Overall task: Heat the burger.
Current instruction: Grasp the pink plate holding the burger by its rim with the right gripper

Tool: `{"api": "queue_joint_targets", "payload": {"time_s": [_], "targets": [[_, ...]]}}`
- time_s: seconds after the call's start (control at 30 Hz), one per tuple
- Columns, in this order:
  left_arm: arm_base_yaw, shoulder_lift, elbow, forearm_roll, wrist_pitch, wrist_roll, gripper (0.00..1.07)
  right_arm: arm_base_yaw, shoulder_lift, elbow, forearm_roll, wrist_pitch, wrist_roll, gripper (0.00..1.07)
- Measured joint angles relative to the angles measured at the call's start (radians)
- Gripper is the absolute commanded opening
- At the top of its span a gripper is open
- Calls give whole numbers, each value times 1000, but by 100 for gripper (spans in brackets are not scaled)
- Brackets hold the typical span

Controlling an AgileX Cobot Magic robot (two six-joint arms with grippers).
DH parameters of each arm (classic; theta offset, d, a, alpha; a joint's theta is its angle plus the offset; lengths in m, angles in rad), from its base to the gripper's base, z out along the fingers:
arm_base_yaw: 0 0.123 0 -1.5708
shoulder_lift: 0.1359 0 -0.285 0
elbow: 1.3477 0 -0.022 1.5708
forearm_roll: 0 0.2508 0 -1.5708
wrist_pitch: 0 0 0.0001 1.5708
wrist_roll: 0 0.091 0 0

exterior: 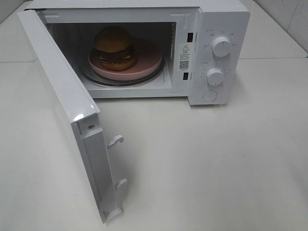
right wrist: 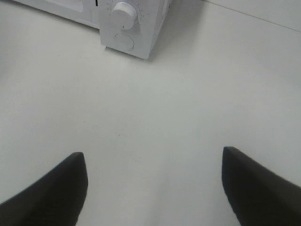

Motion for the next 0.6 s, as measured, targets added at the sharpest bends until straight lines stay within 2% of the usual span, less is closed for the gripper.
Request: {"api": "queue_joint_targets", "payload": {"time_s": [0.13,0.3,0.4,0.6], "targets": [[0,0,0,0,0,0,100,6,81,0,12,-28,-40,78],[0,0,0,0,0,0,100,68,264,-7,11,-81,-128,78],[0,0,0,0,0,0,100,77,293,-15,11,-85,-140,78],[0,0,0,0,0,0,100,146,487,-108,6,-117,-258,78]]}}
